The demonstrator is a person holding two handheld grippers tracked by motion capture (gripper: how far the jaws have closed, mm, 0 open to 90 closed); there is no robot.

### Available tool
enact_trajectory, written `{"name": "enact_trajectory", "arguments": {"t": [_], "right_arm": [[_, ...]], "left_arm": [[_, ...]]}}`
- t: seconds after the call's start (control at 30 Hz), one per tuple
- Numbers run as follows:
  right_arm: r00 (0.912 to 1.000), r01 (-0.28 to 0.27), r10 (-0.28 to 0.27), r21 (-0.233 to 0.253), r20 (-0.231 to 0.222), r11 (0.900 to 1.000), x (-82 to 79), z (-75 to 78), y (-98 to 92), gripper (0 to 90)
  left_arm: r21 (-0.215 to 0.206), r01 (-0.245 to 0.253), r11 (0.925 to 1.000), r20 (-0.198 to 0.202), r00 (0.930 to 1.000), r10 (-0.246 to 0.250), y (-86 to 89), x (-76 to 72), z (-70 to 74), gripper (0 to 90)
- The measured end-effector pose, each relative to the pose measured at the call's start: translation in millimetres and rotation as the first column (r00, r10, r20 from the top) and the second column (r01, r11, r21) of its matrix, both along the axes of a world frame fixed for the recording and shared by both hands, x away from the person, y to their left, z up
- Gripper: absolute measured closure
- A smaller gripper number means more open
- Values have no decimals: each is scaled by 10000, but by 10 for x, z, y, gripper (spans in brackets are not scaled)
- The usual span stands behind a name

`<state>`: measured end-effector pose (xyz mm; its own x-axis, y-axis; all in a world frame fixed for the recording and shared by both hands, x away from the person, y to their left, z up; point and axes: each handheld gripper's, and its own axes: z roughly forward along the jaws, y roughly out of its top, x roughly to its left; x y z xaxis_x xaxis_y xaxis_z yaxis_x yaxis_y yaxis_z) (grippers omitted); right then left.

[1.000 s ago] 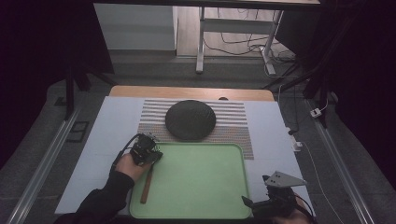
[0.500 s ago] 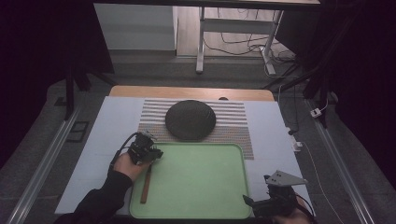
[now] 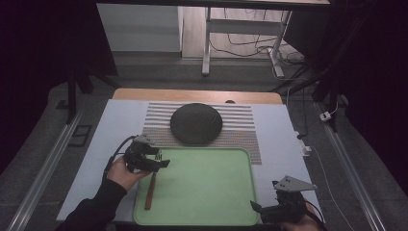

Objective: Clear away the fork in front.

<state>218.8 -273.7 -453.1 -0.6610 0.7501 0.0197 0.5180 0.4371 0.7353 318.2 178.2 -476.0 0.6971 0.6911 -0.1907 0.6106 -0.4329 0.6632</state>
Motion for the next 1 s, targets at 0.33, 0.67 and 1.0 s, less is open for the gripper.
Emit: {"name": "enact_trajectory", "arguments": {"t": [0.33, 0.67, 1.0], "right_arm": [[10000, 45, -45, -2, -20, 10000, 2, -1, -2, 0], [10000, 47, -47, -1, -48, 10000, 5, -2, -2, 0], [10000, 43, -43, -40, -71, 10000, 5, -1, 0, 0]], "left_arm": [[-694, -201, 9974, 125, 9997, 210, 279, -360, 113, 128], [-1221, -418, 9916, 283, 9986, 455, 535, -709, 140, 48], [-1521, -1016, 9831, 373, 9934, 1084, 834, -1069, 127, 18]]}}
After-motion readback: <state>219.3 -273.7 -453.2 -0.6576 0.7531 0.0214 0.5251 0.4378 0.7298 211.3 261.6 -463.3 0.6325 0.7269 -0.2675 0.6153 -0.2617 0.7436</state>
